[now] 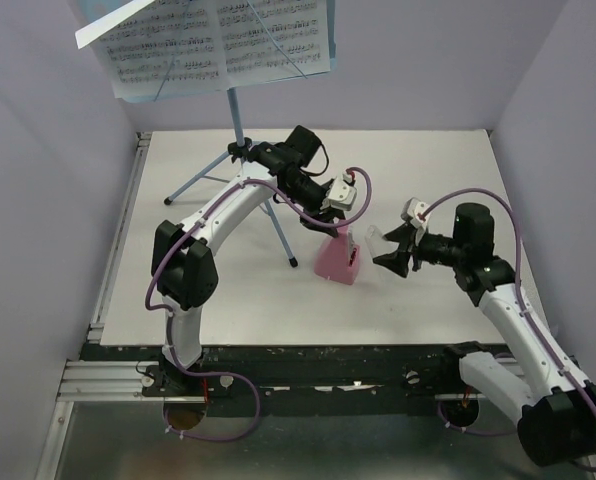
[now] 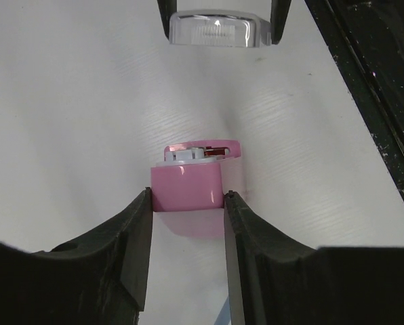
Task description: Pack up the instrument practice props
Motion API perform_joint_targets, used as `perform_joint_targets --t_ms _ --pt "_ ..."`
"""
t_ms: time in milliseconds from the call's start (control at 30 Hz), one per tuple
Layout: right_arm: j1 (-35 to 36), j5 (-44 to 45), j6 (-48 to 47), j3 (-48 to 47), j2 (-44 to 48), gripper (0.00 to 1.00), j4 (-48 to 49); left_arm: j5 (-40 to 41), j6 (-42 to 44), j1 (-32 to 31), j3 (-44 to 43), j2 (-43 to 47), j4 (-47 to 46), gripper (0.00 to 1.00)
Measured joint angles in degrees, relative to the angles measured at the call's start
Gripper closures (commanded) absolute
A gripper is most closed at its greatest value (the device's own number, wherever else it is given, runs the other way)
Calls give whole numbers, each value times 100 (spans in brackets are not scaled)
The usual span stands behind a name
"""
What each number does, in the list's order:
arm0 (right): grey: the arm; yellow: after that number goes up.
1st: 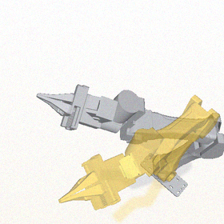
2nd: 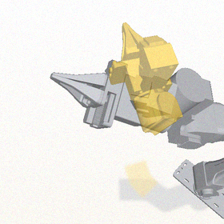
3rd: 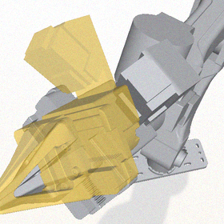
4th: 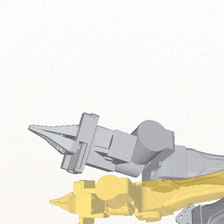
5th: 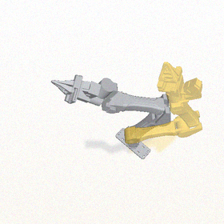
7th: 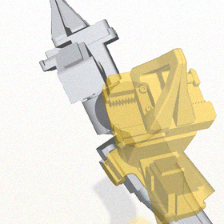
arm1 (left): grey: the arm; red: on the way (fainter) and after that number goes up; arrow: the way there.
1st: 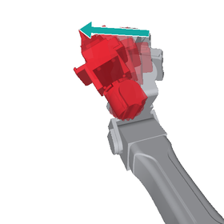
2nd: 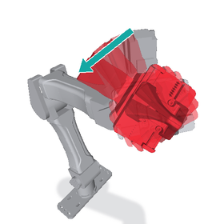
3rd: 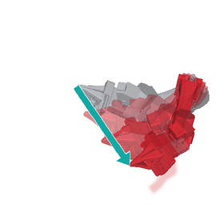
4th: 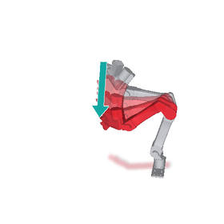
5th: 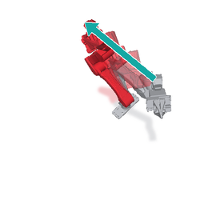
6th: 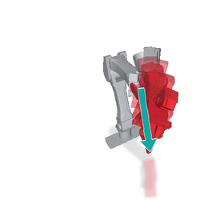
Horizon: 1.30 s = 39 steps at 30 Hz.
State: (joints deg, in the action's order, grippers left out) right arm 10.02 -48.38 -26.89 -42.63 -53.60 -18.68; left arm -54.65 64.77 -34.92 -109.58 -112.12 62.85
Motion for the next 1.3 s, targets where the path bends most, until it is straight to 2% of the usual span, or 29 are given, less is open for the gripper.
perform_joint_targets --t_ms 100,300,633,900,1067,1300 --pt "2 -409 197 503 -11 100 848 -7 -13 0 28 2 -28 68" --pt "2 -1233 560 313 -1252 100 2009 -50 -66 4 173 59 -179 100" --pt "61 -1790 1412 824 -1626 100 4562 -114 -140 87 278 105 -302 100" --pt "466 -1563 2186 1419 -2116 100 6365 -114 -229 160 275 105 -295 100" --pt "590 -1296 2518 1541 -2450 100 7169 -111 -269 236 304 122 -326 100" --pt "616 -1073 2568 1567 -2730 100 7755 -111 -289 284 363 144 -372 100"
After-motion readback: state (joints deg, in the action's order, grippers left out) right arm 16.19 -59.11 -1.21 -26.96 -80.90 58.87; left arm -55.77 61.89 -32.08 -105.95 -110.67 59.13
